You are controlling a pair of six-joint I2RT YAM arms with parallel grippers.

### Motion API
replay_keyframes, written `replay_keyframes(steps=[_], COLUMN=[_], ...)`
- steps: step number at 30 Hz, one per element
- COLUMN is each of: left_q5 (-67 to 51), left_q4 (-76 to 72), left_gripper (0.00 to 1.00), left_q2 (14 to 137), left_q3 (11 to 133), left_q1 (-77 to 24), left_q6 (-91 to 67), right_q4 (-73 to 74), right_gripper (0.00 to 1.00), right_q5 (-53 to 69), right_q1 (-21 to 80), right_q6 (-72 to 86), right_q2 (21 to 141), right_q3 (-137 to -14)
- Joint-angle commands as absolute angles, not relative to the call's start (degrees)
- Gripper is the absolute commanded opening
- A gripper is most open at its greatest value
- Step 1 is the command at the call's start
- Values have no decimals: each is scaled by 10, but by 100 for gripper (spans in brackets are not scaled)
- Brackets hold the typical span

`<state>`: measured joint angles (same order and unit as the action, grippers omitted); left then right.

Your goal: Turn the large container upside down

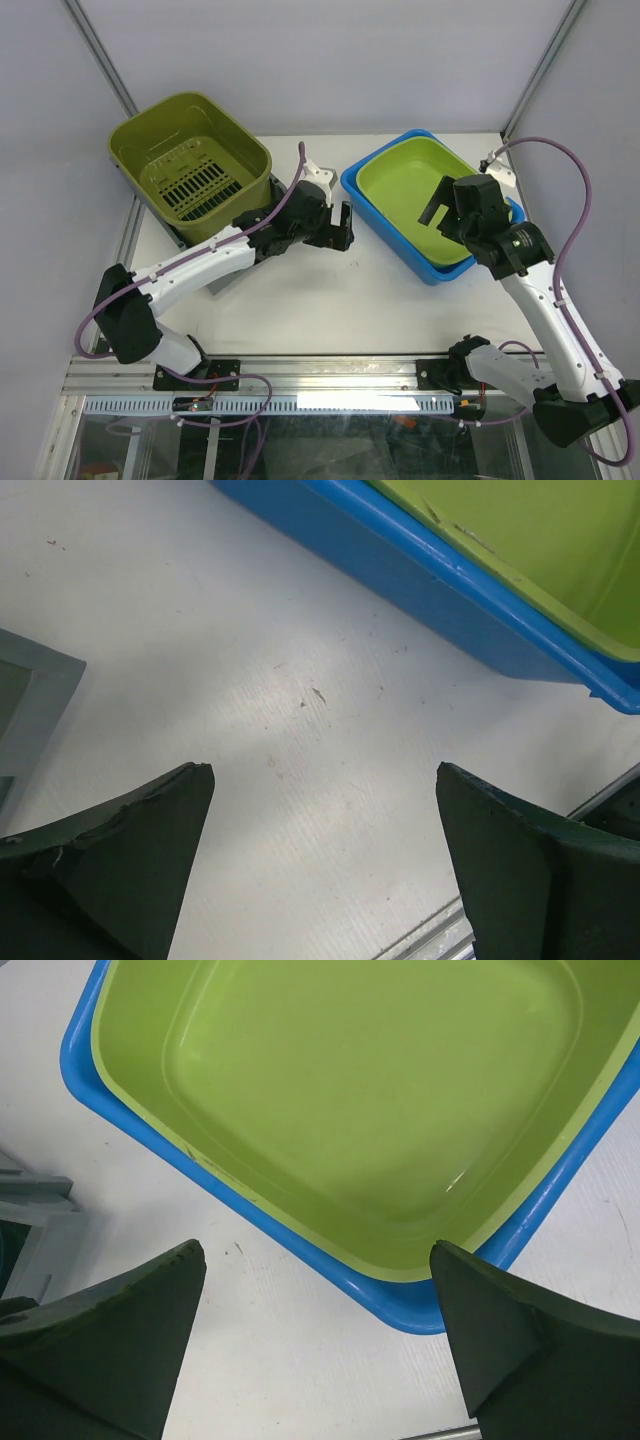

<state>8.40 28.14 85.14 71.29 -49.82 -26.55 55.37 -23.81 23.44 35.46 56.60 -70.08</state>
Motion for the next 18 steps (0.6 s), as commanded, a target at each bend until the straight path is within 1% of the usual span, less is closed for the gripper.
replay_keyframes(steps=[1, 12, 18], left_q5=[68, 30, 30], left_q4=[234, 224, 214], left_gripper=[99, 99, 99], left_q2=[803, 799, 783], left_q3=[706, 680, 643], left_q1=[-500, -501, -526], left_q6=[-252, -234, -243], right_q4=[526, 519, 486], right_gripper=[99, 99, 99], right_q5=[-256, -266, -274], right_q1=[231, 232, 231], right_q6=[359, 361, 344], right_q2=[555, 556, 540], right_q3=[-697, -683, -654])
